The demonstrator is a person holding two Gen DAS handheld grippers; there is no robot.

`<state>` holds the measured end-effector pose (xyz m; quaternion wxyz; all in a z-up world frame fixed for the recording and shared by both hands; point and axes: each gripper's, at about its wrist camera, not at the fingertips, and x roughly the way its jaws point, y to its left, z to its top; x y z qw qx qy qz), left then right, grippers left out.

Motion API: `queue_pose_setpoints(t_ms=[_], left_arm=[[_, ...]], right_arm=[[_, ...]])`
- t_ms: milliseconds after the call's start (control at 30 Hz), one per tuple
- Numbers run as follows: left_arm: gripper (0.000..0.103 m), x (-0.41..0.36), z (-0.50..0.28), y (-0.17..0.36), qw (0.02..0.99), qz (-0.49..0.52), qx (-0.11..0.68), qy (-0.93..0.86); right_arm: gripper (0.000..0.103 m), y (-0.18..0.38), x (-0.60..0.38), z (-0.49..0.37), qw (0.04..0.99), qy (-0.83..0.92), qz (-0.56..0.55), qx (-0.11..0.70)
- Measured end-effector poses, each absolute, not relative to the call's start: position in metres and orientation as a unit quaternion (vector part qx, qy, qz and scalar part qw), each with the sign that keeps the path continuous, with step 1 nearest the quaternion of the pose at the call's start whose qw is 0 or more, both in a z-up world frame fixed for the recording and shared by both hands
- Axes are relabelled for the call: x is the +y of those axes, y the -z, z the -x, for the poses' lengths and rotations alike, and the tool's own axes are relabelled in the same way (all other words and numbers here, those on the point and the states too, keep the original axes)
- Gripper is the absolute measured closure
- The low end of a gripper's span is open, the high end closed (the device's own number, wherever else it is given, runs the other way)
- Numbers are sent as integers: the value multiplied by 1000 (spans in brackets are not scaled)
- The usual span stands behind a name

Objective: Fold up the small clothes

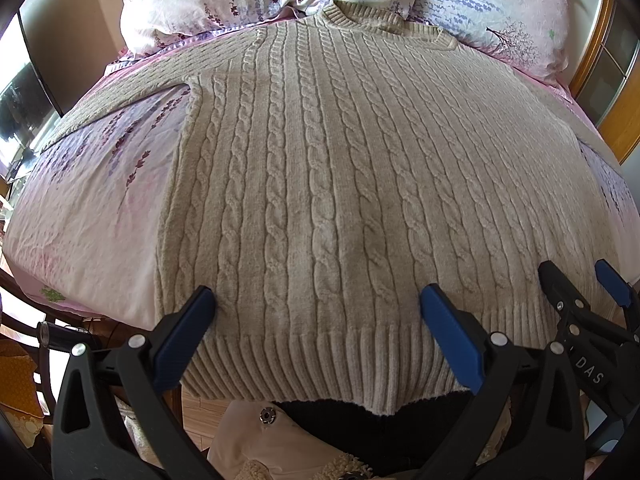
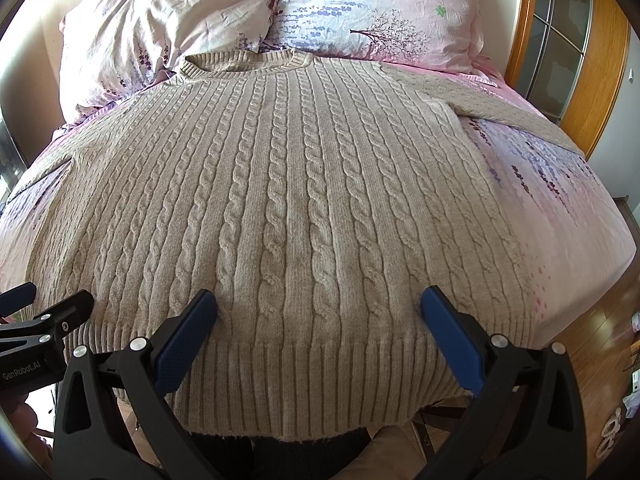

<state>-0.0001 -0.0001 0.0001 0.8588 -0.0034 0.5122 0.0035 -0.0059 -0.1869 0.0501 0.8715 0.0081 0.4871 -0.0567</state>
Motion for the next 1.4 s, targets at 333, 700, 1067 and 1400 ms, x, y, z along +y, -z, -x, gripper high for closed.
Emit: queue_pose_setpoints(t_ms=[333,700,1067,1400], left_arm=[[2,0,0,0,859,3,512,-4],[2,1,0,1,860,4,510,-6],[2,0,4,0,860,4,510,-6],[2,0,5,0,860,4,510,-7]], right_arm=[[1,-50,-187,6,871,57,-8,487],[1,-49,-187,5,871,58,-9,489],[1,-49,-187,5,870,58,-9,489],[1,-49,-187,5,870,58,-9,489]])
